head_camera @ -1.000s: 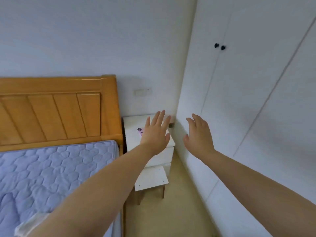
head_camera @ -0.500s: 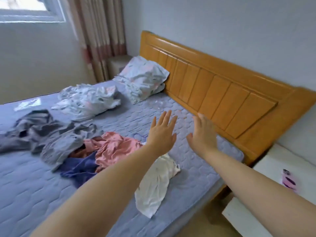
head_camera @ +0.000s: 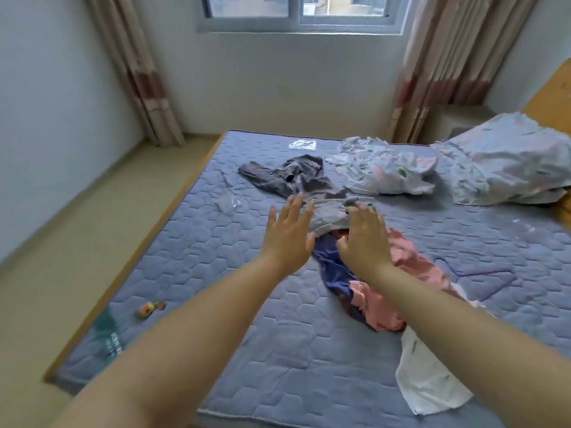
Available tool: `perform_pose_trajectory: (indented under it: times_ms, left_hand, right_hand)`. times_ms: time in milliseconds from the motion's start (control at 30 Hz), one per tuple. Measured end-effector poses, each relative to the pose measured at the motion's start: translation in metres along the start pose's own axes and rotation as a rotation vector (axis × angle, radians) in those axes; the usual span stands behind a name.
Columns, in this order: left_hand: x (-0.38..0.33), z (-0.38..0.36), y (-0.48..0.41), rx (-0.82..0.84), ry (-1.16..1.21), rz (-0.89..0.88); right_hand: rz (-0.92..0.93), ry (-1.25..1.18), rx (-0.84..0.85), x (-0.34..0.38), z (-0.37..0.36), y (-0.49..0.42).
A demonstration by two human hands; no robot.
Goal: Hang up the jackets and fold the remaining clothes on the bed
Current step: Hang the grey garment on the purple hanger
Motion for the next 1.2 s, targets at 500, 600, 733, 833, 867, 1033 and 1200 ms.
perform_pose_trajectory:
  times_ms: [500, 600, 733, 833, 867, 1033, 1200]
  left_hand:
    - [0.274, 0.040, 0.079, 0.045, -0.116, 0.480]
    - [0.293, 0.046, 0.072, 0.053, -0.107, 0.520]
    - [0.310, 0.057, 0.044, 0.040, -0.113, 0.499]
    - [0.322, 0.054, 0.024, 0.026, -0.074, 0.501]
    - [0.327, 0.052, 0.020, 0.025, -0.051, 0.501]
    - [0.375, 0.050, 0.013, 0.044, -0.082, 0.430]
    - [0.458, 0.064, 0.016, 0.026, -0.147, 0.312]
  right_hand:
    - [0.361, -0.102, 0.225, 0.265, -0.112, -0.079]
    - [0.382, -0.111, 0.247, 0.277, -0.116, -0.102]
    - [0.370, -0.134, 0.248, 0.285, -0.118, -0.137]
    - [0.332, -0.140, 0.246, 0.291, -0.124, -0.158]
    - [0.316, -0.143, 0.247, 0.294, -0.127, -0.163]
    - [0.267, -0.120, 0.250, 0.330, -0.144, -0.178]
    - [0.208, -0.104, 0.220, 0.399, -0.168, -0.184]
Point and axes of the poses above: each hand's wrist, its own y-axis away from the middle knuckle, its own z-axis out of the back of the hand, x = y × z, the point moved 1 cm from there along -y, towards the middle knuckle, and after that the axes turned 2 degrees about z, right-handed, at the moved point
